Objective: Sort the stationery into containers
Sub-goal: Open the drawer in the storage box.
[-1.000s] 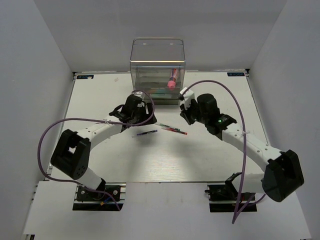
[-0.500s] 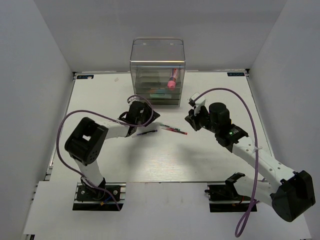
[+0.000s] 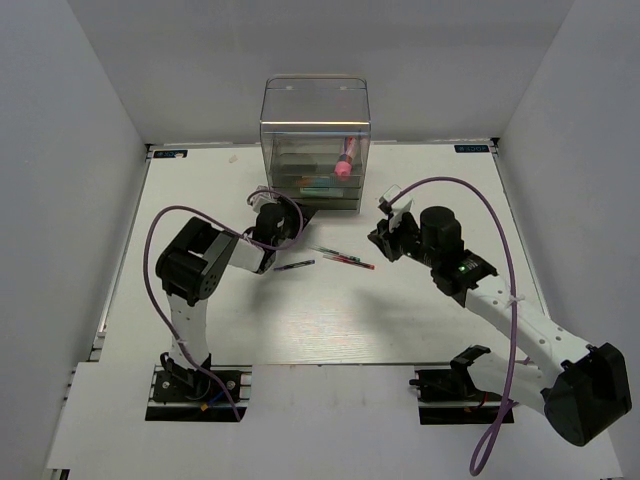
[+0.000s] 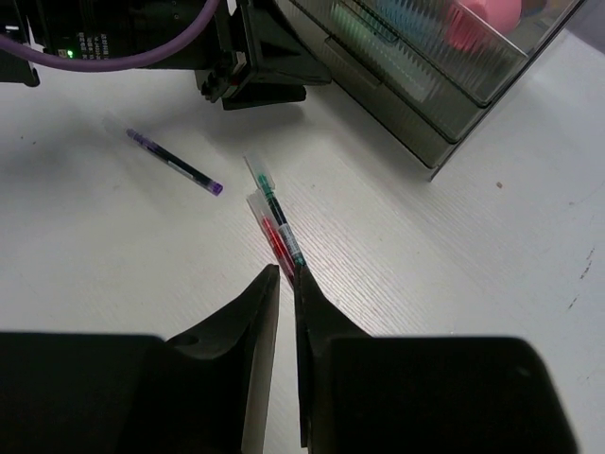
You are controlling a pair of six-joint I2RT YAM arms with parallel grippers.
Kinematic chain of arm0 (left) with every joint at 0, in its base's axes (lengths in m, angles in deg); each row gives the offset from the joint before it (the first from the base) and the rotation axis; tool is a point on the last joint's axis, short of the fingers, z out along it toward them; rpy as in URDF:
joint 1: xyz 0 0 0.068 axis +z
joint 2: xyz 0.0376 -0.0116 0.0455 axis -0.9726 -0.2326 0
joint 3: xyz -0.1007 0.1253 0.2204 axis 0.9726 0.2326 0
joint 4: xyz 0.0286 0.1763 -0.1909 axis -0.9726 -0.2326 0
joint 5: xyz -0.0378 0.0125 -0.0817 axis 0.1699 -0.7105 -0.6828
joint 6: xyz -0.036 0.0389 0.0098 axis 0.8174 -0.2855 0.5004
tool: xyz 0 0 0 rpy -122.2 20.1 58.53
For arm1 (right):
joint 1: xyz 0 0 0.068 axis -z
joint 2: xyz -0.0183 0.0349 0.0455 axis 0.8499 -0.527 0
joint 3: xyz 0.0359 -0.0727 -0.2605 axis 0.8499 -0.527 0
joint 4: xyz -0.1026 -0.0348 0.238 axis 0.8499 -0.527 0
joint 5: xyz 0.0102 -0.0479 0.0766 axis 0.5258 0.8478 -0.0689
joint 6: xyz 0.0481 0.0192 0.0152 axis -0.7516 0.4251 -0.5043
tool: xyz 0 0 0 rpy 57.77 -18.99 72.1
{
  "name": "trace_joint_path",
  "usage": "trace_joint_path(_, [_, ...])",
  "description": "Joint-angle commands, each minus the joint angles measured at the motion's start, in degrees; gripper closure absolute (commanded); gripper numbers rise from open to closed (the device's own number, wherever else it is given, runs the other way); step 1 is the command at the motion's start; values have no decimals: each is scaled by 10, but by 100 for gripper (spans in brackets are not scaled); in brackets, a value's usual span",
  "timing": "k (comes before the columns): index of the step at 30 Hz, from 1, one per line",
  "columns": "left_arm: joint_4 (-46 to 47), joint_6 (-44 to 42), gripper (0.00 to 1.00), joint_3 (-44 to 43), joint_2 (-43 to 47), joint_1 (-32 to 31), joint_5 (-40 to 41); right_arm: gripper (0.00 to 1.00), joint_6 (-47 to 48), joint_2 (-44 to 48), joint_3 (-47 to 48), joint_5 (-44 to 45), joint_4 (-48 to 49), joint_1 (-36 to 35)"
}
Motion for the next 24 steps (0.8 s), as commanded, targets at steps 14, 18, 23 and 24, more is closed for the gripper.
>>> trace_joint_path(14, [106, 33, 51, -54, -56, 31, 30, 81, 11, 3, -10, -9, 38, 3])
trace_joint_path(18, [112, 33, 52, -59, -61, 31, 47, 81, 11, 1, -10, -10, 38, 2])
trace_joint_path(23, [131, 39, 53, -59, -72, 31, 58, 81, 11, 0, -11, -12, 38, 3])
trace_joint_path(24, [139, 39, 53, -59, -72, 31, 64, 81, 11, 3, -10, -13, 37, 2])
